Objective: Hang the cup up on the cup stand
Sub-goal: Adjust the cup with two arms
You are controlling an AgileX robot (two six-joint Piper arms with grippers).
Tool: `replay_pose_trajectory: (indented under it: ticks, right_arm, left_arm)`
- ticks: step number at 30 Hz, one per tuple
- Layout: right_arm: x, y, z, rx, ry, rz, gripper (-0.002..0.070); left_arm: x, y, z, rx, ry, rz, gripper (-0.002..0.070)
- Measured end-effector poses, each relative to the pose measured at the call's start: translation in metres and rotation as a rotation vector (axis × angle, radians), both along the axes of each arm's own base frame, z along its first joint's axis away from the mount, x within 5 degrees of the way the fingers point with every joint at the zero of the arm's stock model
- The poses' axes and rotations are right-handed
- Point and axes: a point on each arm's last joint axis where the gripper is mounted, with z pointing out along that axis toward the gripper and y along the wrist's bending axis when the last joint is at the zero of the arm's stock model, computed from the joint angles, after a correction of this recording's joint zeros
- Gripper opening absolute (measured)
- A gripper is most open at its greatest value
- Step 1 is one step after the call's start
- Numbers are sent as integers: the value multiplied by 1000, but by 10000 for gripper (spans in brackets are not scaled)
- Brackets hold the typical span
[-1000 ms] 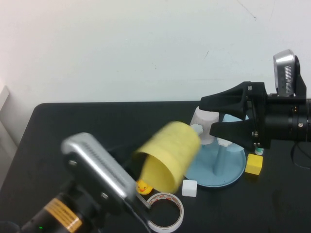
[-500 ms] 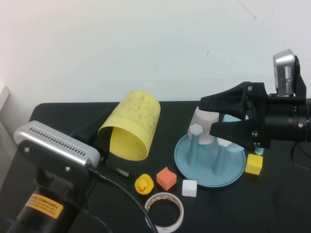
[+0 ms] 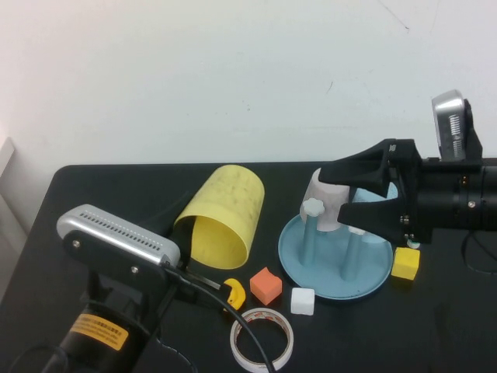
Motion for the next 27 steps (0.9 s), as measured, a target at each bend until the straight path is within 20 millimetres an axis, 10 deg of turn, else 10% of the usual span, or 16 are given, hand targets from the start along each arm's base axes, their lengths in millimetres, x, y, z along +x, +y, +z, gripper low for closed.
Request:
replay_pose_trajectory:
  ticks: [13,22,27]
  right_arm:
    - [-6,12,-8,119,81,146,652]
    - [-30,86,19,75,-56,339,652]
    - [-18,94,47,73,-220,339,652]
  left_arm:
    - [2,1,-3,-7,17,25,5]
    - [3,2,-5,-5,21,40,6]
    - [6,9,-6,-28,47,113,5]
